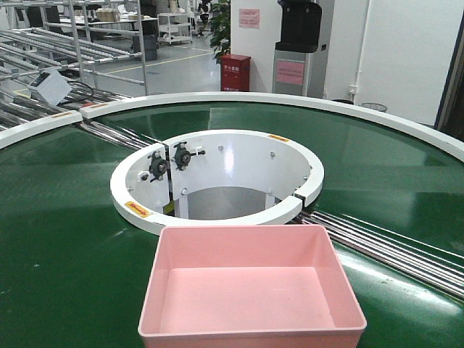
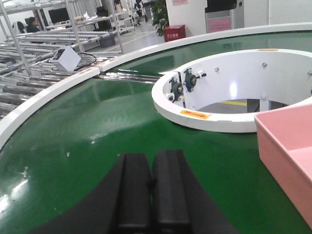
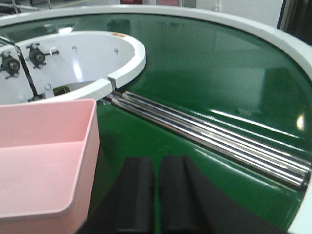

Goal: Grab pink bin and stack on right shelf

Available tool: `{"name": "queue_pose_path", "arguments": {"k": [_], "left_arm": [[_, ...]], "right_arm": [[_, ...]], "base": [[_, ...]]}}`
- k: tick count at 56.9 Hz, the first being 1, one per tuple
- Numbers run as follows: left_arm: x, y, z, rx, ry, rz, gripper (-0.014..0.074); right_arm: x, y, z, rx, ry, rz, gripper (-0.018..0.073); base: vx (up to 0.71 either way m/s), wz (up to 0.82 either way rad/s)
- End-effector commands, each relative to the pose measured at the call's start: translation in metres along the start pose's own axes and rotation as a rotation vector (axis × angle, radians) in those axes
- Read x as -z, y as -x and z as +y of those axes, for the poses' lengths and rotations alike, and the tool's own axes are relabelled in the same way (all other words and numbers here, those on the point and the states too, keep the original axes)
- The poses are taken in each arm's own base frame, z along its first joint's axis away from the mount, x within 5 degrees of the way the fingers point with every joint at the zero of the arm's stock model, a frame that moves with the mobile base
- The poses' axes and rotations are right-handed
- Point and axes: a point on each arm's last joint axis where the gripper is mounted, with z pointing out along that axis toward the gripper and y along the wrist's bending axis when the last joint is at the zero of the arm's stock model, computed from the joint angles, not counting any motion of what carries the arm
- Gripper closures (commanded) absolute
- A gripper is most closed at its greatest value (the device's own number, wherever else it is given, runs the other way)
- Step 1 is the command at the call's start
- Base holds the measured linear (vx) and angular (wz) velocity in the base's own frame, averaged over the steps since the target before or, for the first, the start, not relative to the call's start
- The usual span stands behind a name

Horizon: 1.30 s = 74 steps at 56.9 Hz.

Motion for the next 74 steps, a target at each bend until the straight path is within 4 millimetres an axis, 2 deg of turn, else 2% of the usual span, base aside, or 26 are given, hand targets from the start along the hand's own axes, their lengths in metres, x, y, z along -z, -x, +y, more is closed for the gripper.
{"name": "queue_pose_path", "arguments": {"k": [1,6,10,17,24,29,35,42,47,52,60,66,74], "left_arm": [[-0.009,0.014,0.003,0.002,0.023,-0.081,0.0277],[-0.020,0.006,0.002,0.011,0.014,-0.025,0.0150],[-0.028,0.001,0.001,0.084,0.012,0.013,0.0091],[-0.044,-0.002,0.000,0.180,-0.002,0.102,0.0080],[-0.066,0.018,-0.008,0.203,-0.075,0.218,0.0095],[-0.087,0.043,-0.018,0.192,-0.141,0.248,0.0104],[-0.119,0.065,-0.034,0.173,-0.212,0.293,0.0104],[-0.159,0.077,-0.058,0.171,-0.285,0.367,0.0104],[-0.188,0.074,-0.077,0.188,-0.332,0.452,0.0104],[-0.217,0.071,-0.095,0.219,-0.370,0.527,0.0104],[-0.256,0.060,-0.112,0.219,-0.393,0.596,0.0104],[-0.277,0.056,-0.120,0.236,-0.398,0.639,0.0104],[-0.292,0.051,-0.126,0.230,-0.413,0.684,0.0104]], "right_arm": [[-0.004,0.019,0.001,0.010,0.007,-0.114,0.0265],[-0.012,0.018,0.001,0.009,0.008,-0.099,0.0155],[-0.019,0.015,0.001,-0.032,0.010,-0.075,0.0090],[-0.035,0.017,0.001,-0.030,0.002,0.014,0.0067],[-0.066,0.036,0.004,0.026,0.003,0.176,0.0080],[-0.095,0.051,0.011,0.056,0.025,0.280,0.0080],[-0.132,0.057,0.026,0.043,0.075,0.415,0.0080],[-0.177,0.060,0.047,0.112,0.134,0.453,0.0080],[-0.207,0.059,0.062,0.125,0.158,0.497,0.0080],[-0.235,0.059,0.068,0.077,0.148,0.564,0.0080],[-0.268,0.057,0.075,0.070,0.163,0.617,0.0080],[-0.286,0.050,0.080,0.045,0.179,0.648,0.0080],[-0.300,0.042,0.084,0.014,0.193,0.681,0.0083]], "base": [[0.00,0.00],[0.00,0.00],[0.00,0.00],[0.00,0.00],[0.00,0.00],[0.00,0.00],[0.00,0.00],[0.00,0.00],[0.00,0.00],[0.00,0.00],[0.00,0.00],[0.00,0.00],[0.00,0.00]]}}
